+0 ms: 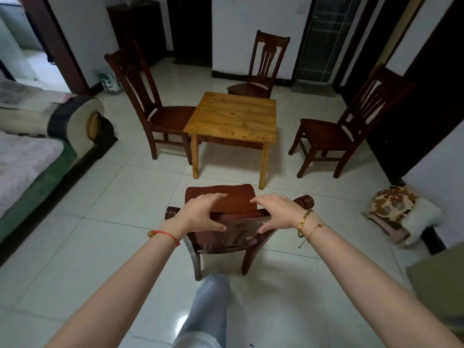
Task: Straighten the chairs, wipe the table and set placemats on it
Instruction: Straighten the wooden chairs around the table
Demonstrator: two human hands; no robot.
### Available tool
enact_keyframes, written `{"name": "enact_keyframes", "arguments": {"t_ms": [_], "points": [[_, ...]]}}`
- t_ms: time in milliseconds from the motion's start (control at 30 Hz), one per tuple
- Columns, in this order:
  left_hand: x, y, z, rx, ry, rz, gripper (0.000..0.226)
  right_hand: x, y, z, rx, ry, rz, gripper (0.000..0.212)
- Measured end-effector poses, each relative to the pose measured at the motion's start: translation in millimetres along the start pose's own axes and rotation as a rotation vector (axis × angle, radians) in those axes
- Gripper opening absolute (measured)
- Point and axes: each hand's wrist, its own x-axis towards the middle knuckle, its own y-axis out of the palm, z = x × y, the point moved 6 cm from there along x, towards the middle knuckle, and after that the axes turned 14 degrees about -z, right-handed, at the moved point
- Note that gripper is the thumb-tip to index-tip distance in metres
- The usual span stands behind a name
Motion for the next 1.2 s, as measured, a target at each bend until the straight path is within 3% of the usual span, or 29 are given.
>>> {"name": "enact_keyframes", "arguments": {"t_ms": [133,267,567,900,1200], "points": [[7,21,-2,0.142,0.044,0.101,0.094,0,15,-20,-0.040,-0.046,0.029,0.072],[12,32,4,0.253,0.069,0.130,0.069,6,24,-26,-0.024,-0.036,0.035,0.054],[24,42,22,0.289,0.124,0.138,0.025,32,41,-25,-0.097,-0.111,0.034,0.039],[27,34,27,0.300,0.155,0.062,0.018,40,27,-18,-0.118,-0.194,-0.011,0.034],[82,2,51,0.269,0.136,0.070,0.019,99,0,-22,-0.121,-0.184,-0.029,0.048]]}}
